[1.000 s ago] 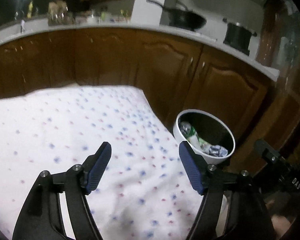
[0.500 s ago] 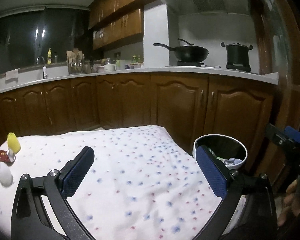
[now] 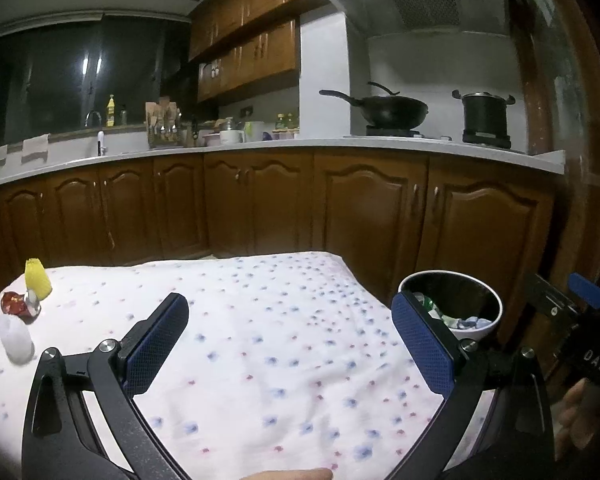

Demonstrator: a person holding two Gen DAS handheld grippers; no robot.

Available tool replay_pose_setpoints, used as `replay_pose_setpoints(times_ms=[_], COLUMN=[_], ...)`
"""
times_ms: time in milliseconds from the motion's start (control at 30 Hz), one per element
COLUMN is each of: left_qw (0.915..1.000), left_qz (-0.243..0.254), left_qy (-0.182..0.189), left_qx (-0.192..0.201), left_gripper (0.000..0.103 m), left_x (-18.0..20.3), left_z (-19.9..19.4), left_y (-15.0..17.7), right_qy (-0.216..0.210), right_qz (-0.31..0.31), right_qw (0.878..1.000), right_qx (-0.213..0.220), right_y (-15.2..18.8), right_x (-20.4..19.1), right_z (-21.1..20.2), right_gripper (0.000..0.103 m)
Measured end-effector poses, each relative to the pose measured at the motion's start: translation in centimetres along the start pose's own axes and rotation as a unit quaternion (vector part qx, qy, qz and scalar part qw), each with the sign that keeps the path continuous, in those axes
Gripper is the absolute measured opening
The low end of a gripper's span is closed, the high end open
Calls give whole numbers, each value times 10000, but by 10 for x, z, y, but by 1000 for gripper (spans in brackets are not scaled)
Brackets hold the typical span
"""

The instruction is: Collect trash

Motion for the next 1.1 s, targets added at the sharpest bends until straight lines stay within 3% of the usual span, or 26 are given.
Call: replay_pose_setpoints(times_ms=[1100], left_qw=[10000], left_qz=[45], left_qy=[-61], left_qx=[33], left_gripper=[103], left_x=[4], left_z=[-2], left_y=[1], right_qy=[-37], right_qz=[21], right_qw=[10000], right_qx=[26], right_y=[-1], right_x=[2], right_z=[0], right_gripper=[103])
Point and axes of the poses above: each gripper's, at about its wrist camera, not at the fingertips, and z roughly the way its jaws point, x to its right, y to its underside, the point moved 7 cm from there along z, roughly the way its jaws point, and after that the axes turned 1 degree about -y, right-handed, at the moved point
